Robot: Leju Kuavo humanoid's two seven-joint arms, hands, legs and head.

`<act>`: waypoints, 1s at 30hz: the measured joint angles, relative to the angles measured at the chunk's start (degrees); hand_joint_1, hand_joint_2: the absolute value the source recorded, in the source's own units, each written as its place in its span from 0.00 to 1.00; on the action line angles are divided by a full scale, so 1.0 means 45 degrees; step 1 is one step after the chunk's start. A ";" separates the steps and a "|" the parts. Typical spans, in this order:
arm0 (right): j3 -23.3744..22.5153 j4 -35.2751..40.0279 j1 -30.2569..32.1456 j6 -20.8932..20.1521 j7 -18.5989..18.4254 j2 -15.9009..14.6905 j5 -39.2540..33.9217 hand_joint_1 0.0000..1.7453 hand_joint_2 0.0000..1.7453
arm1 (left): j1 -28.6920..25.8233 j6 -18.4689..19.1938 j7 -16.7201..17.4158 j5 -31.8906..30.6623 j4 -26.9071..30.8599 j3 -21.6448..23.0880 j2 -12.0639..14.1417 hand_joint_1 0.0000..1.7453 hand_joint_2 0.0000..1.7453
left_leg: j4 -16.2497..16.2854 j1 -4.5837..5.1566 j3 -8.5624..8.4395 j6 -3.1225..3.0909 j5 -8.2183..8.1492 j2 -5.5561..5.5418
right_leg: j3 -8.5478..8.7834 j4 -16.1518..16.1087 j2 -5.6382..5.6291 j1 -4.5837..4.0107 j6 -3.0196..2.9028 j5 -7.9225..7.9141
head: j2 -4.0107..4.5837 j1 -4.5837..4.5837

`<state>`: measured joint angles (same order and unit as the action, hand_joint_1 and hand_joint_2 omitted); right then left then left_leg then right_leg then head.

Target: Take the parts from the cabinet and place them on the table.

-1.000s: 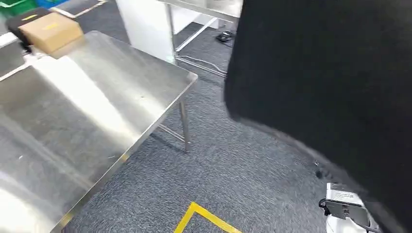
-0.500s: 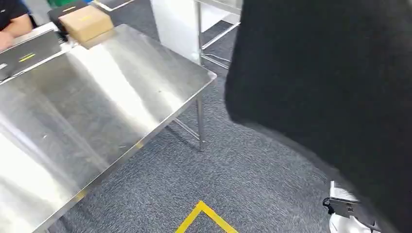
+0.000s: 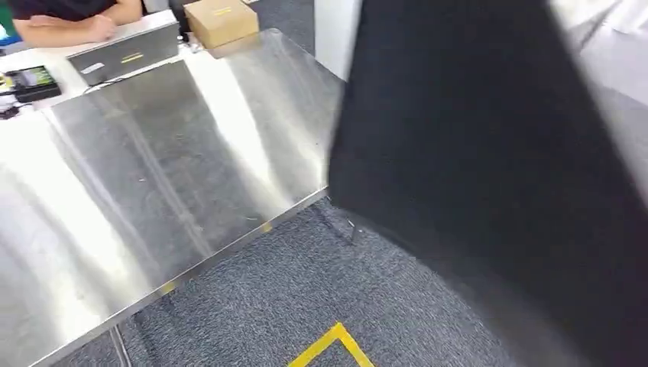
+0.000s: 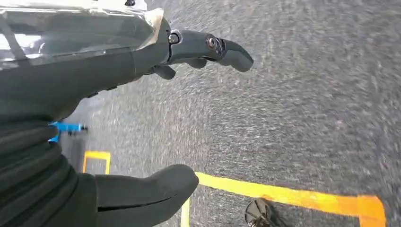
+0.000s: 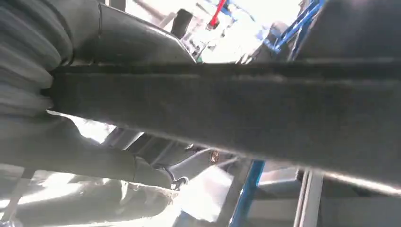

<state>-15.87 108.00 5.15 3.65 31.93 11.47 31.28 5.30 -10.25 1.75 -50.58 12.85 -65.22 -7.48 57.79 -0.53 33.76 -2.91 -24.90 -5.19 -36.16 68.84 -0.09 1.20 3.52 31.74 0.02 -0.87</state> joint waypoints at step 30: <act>-0.0554 -0.0049 0.0254 -0.0267 0.0228 0.0087 -0.0389 1.00 1.00 | 0.0052 -0.0617 -0.0033 -0.0010 0.0058 -0.0321 -0.0112 0.00 1.00 | -0.0041 0.0081 0.0039 -0.0101 0.0033 0.0106 | -0.0126 0.0420 0.0058 -0.0059 0.0012 0.0178 | 0.0005 0.0073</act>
<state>-18.36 107.78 6.29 2.45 32.96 11.87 29.53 5.54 -13.03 1.60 -50.62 13.11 -66.66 -7.98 57.61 -0.16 33.94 -3.37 -24.75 -4.71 -36.73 70.73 0.17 0.93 3.58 32.54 0.04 -0.55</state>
